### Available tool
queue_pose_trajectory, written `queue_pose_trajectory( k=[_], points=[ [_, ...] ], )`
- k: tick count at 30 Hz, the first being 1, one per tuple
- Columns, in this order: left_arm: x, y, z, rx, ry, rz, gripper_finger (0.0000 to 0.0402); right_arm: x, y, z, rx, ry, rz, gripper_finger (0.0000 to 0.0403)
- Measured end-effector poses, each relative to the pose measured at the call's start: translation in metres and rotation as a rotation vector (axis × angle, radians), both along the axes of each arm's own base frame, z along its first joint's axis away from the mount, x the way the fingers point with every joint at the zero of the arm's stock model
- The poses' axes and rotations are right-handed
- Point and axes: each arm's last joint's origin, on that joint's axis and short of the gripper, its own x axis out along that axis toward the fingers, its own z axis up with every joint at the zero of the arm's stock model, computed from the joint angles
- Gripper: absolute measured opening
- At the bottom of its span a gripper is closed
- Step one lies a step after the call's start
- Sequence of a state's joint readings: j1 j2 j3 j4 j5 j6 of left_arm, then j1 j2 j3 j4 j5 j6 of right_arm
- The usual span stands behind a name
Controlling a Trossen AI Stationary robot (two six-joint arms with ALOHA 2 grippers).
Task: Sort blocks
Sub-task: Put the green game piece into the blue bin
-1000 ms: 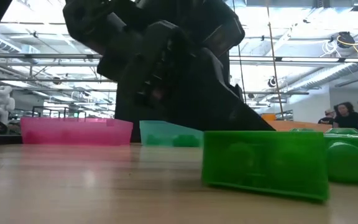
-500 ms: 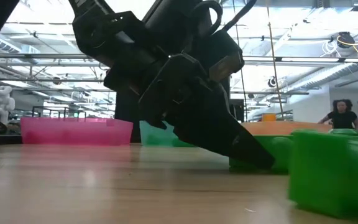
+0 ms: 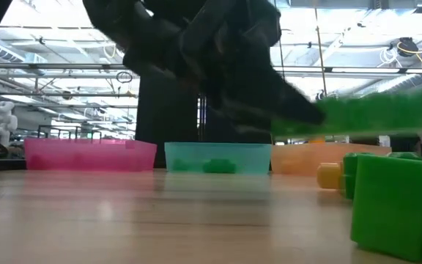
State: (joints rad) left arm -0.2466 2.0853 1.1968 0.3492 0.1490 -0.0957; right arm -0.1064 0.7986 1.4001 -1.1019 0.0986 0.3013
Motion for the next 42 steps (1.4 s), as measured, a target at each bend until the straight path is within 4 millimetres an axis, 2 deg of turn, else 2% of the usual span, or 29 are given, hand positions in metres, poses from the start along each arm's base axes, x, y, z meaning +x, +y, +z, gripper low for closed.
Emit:
queue_pose_trajectory(
  k=[4, 7, 11, 15, 20, 23, 28, 36, 42],
  points=[
    [-0.003, 0.013, 0.026, 0.037, -0.029, 0.033, 0.0171, 0.001, 0.000, 0.001, -0.008, -0.014, 0.003, 0.0258],
    [-0.010, 0.032, 0.051, 0.142, -0.034, 0.147, 0.0171, 0.001, 0.000, 0.003, -0.013, -0.035, 0.004, 0.0258],
    [-0.014, 0.078, 0.074, 0.211, -0.030, 0.365, 0.0171, 0.000, 0.000, 0.005, -0.032, -0.052, 0.012, 0.0258],
    [-0.019, 0.131, 0.097, 0.202, -0.092, 0.617, 0.0171, 0.000, 0.000, 0.006, -0.039, -0.067, 0.012, 0.0258],
    [-0.024, 0.190, 0.103, 0.087, -0.153, 0.920, 0.0171, -0.002, 0.000, 0.007, -0.057, -0.071, 0.017, 0.0258],
    [-0.028, 0.213, 0.102, -0.001, -0.178, 1.056, 0.0171, -0.003, 0.000, 0.007, -0.065, -0.071, 0.021, 0.0258],
    [-0.028, 0.223, 0.094, -0.069, -0.194, 1.208, 0.0171, -0.003, 0.000, 0.007, -0.086, -0.066, 0.032, 0.0258],
    [-0.024, 0.208, 0.085, -0.065, -0.274, 1.468, 0.0171, -0.003, 0.000, 0.007, -0.104, -0.062, 0.041, 0.0258],
    [-0.030, 0.197, 0.073, 0.051, -0.134, 1.563, 0.0171, -0.003, 0.000, 0.007, -0.106, -0.061, 0.040, 0.0258]
  ],
)
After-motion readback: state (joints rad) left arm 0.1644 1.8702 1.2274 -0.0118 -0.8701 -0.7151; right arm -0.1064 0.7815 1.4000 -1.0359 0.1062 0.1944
